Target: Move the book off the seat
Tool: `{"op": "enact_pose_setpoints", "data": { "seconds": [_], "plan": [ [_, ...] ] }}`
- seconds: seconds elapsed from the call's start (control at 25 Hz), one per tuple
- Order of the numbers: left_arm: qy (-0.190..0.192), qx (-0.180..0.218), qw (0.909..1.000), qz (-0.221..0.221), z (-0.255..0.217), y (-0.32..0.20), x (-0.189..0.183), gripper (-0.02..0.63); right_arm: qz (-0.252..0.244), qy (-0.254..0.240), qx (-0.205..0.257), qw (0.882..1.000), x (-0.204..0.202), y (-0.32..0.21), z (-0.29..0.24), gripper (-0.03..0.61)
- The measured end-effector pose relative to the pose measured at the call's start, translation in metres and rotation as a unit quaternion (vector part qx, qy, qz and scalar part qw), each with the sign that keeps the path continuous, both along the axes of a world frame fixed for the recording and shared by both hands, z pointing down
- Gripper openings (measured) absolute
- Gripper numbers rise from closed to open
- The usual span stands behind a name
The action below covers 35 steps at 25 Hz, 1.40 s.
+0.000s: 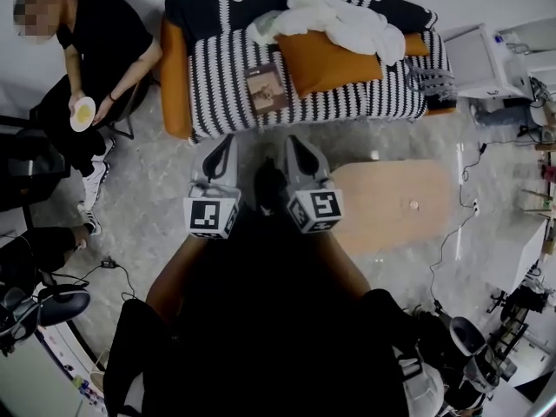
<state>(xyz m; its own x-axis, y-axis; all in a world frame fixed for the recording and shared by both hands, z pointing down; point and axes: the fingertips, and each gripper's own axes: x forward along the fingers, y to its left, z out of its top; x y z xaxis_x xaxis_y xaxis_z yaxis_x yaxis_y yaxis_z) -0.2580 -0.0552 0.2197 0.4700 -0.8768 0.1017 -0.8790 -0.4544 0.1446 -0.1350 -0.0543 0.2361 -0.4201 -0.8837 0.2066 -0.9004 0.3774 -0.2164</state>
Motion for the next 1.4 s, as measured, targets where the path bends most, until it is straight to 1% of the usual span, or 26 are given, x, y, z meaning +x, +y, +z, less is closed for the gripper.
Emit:
{"op": "enact_pose_setpoints", "data": {
  "seconds": [0.24,0.4,0.56,0.84,1.08,1.4],
  "plan": [
    [-0.002,-0.003,1.0,-0.006,0.001,-0.03,0.003,0.006,-0.001,-0.009,-0.002,1.0,0.001,-0.034,0.001,0.009],
    [-0.009,-0.012,0.9999,-0.007,0.006,-0.045,0.011,0.006,-0.003,-0.01,-0.017,1.0,0.007,-0.049,0.01,0.008],
    [-0.007,-0.028,0.9995,-0.014,0.014,-0.064,0.015,0.006,0.0,-0.013,-0.029,1.0,0.014,-0.07,0.018,0.008],
    [-0.016,-0.047,0.9988,-0.003,0.035,-0.089,0.035,0.006,0.002,-0.018,-0.048,0.999,0.027,-0.098,0.039,0.008],
    [-0.019,-0.061,0.9979,-0.01,0.052,-0.104,0.043,0.006,0.004,-0.026,-0.064,0.998,0.034,-0.112,0.054,0.008],
    [-0.022,-0.08,0.9964,-0.018,0.087,-0.129,0.055,0.006,0.006,-0.035,-0.093,0.995,0.046,-0.134,0.095,0.008]
  ]
}}
